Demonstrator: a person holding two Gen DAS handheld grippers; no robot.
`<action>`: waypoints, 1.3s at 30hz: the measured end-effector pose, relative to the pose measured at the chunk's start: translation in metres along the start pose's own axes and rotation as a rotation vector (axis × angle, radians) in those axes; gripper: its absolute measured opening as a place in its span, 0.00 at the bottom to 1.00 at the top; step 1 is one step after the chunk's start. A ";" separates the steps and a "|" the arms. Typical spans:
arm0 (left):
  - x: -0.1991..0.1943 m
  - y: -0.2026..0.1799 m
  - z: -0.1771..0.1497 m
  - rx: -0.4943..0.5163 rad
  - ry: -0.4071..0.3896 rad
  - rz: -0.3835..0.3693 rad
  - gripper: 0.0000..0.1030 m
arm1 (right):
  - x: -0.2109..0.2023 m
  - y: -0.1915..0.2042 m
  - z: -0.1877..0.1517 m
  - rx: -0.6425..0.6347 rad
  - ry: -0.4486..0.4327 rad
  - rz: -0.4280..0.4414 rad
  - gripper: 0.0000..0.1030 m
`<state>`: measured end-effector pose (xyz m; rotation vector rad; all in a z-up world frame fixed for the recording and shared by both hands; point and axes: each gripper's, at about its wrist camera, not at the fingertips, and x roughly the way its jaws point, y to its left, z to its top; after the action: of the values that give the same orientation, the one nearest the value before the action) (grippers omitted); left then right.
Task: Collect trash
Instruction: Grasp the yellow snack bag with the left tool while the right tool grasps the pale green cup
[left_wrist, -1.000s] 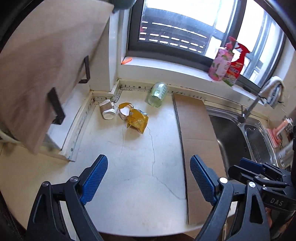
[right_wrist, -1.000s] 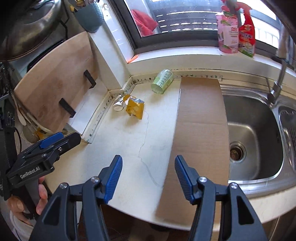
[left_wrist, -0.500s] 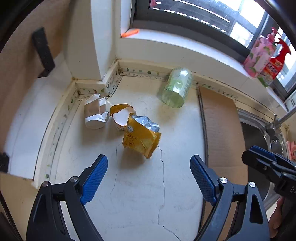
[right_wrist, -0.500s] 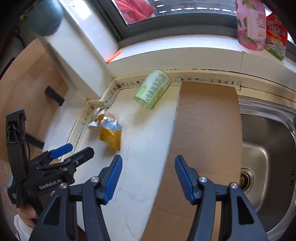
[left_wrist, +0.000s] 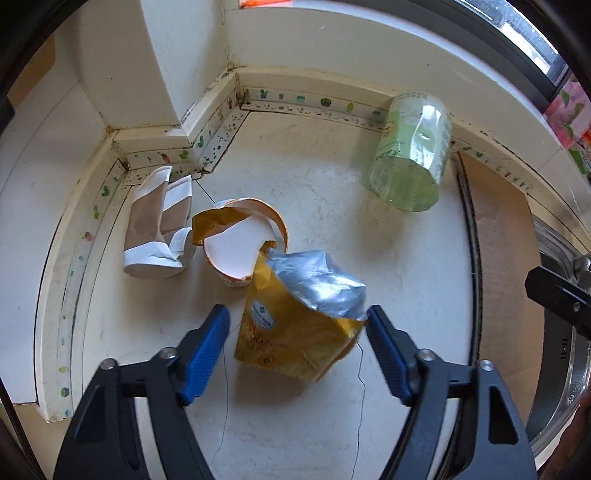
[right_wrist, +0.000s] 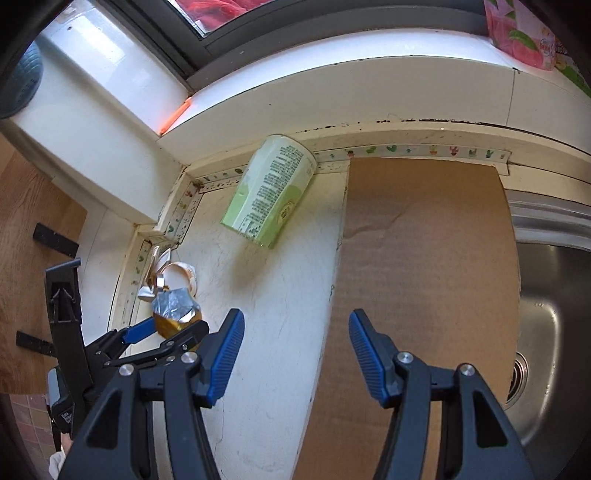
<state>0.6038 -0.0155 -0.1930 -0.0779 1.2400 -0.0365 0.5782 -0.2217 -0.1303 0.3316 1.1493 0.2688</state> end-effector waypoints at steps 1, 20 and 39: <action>0.003 0.000 0.001 -0.003 0.005 -0.001 0.57 | 0.002 -0.001 0.002 0.004 0.002 0.002 0.58; -0.067 0.003 0.027 -0.025 -0.207 0.003 0.24 | 0.040 0.004 0.045 0.117 -0.032 0.065 0.58; -0.083 0.041 0.020 -0.119 -0.232 0.019 0.23 | 0.111 0.022 0.091 0.208 -0.021 0.046 0.71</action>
<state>0.5955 0.0316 -0.1112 -0.1692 1.0106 0.0618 0.7039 -0.1705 -0.1819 0.5435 1.1523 0.1860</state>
